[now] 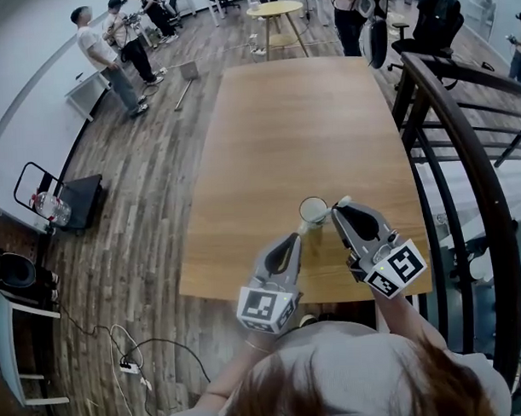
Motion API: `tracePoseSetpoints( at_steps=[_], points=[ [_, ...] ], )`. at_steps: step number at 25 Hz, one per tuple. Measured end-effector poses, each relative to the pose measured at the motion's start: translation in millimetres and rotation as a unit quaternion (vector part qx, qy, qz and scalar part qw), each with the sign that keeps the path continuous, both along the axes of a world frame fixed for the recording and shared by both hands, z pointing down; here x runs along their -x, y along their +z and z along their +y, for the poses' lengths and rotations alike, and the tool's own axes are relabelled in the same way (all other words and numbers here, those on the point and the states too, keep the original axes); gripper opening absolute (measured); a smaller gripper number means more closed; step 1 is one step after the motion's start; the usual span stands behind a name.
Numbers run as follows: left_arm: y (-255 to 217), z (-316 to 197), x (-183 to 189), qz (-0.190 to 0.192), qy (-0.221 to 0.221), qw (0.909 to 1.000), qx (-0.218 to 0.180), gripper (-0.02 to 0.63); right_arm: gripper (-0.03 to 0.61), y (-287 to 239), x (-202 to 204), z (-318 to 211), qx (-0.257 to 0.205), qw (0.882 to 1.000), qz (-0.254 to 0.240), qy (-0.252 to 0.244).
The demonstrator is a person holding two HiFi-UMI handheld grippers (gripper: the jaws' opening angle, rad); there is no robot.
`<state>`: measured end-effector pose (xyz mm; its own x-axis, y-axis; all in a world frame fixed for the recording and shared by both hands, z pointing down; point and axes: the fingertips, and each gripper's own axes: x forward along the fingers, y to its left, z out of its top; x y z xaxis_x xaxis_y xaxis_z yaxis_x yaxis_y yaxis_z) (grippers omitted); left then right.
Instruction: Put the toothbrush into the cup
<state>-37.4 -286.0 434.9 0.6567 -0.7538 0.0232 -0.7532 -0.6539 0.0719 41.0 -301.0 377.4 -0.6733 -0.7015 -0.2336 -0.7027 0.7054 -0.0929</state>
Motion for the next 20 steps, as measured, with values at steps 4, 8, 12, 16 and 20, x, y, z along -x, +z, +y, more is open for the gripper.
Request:
tracePoseSetpoints(
  at_steps=[4, 8, 12, 16, 20],
  points=[
    [2.5, -0.2, 8.9, -0.003, -0.022, 0.9997, 0.005, 0.0, 0.025, 14.2, 2.0, -23.3, -0.008, 0.999, 0.036, 0.005],
    [4.7, 1.5, 18.2, -0.008, -0.035, 0.9993, 0.009, 0.0, 0.025, 46.6, 12.0, -49.2, 0.014, 0.998, 0.056, 0.001],
    [7.3, 6.6, 28.5, -0.013, -0.047, 0.9987, 0.014, 0.0, 0.025, 79.0, 27.4, -62.4, 0.038, 0.995, 0.088, -0.008],
    [8.7, 7.6, 33.5, -0.018, -0.057, 0.9981, 0.016, 0.0, 0.025, 96.1, 34.3, -68.4, 0.054, 0.995, 0.086, -0.017],
    [8.0, 6.1, 35.1, -0.023, -0.064, 0.9976, 0.016, 0.0, 0.025, 104.9, 32.8, -72.5, 0.064, 0.995, 0.075, -0.023]
  ],
)
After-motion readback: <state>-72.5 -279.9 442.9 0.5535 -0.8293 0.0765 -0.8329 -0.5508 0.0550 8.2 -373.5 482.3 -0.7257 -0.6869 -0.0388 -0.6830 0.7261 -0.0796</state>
